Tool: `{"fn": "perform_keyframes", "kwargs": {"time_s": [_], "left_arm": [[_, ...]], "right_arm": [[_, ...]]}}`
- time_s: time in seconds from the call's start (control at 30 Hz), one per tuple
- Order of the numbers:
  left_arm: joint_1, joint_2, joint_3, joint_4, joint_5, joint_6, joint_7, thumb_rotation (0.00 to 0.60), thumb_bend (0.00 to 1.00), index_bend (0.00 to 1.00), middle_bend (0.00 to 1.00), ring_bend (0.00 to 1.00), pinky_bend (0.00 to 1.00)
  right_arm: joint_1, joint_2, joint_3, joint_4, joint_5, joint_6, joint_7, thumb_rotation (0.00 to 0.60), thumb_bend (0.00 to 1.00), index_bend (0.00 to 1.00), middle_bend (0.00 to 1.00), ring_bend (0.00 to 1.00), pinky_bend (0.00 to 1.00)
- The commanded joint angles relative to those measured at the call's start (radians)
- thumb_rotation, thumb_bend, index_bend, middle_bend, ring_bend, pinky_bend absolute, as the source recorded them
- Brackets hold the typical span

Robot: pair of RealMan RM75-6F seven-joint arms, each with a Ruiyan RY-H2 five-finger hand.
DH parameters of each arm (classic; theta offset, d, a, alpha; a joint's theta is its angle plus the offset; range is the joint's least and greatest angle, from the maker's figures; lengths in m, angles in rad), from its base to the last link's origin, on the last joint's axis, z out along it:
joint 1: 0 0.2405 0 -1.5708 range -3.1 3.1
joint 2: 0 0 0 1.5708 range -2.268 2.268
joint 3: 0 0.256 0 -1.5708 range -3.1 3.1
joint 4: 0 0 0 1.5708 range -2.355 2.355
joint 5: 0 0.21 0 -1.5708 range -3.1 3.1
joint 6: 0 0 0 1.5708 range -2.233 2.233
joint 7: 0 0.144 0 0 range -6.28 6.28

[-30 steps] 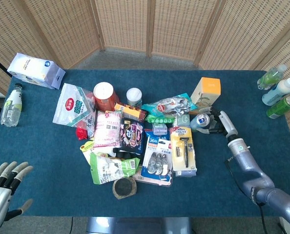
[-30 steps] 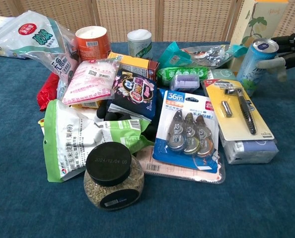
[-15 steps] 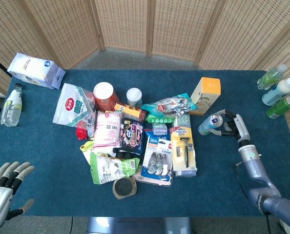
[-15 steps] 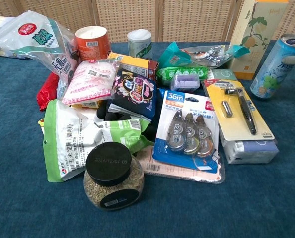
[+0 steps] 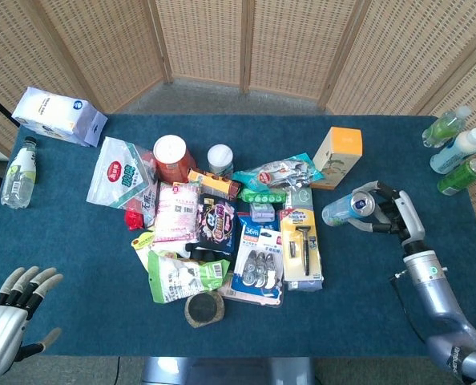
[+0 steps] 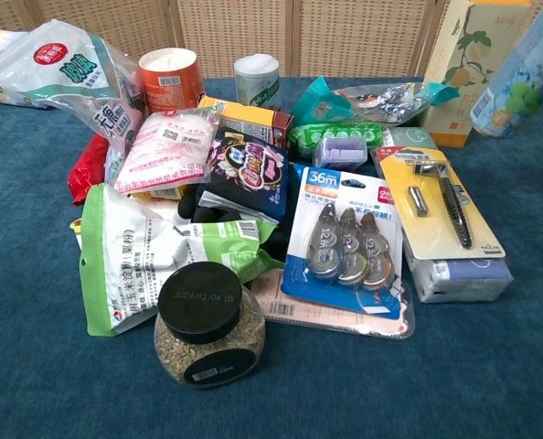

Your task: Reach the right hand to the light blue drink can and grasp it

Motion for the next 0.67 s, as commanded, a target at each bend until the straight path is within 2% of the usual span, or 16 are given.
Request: {"fn": "perform_keyframes", "kwargs": {"time_s": [0.03, 0.33, 0.67], "left_arm": [[0.002, -0.002, 0.005, 0.01, 0.008, 0.006, -0.013, 0.6, 0.26, 0.16, 0.17, 0.11, 0.0], [0.023, -0.001, 0.019, 0.058, 0.032, 0.053, -0.064, 0.6, 0.26, 0.16, 0.17, 0.11, 0.0], [0.031, 0.0, 0.024, 0.084, 0.045, 0.074, -0.091, 0.6, 0.26, 0.17, 0.18, 0.11, 0.0]], "right_arm": [[-0.025, 0.108, 0.039, -0.156, -0.008, 0.044, -0.029, 0.6, 0.06, 0.74, 0.97, 1.0, 1.0], [-0.035, 0.244, 0.095, -0.355, 0.007, 0.048, -0.009, 0.6, 0.07, 0.74, 0.98, 1.0, 1.0], [-0.033, 0.276, 0.094, -0.409, 0.018, 0.029, -0.052, 0.6, 0.06, 0.74, 0.98, 1.0, 1.0]]}}
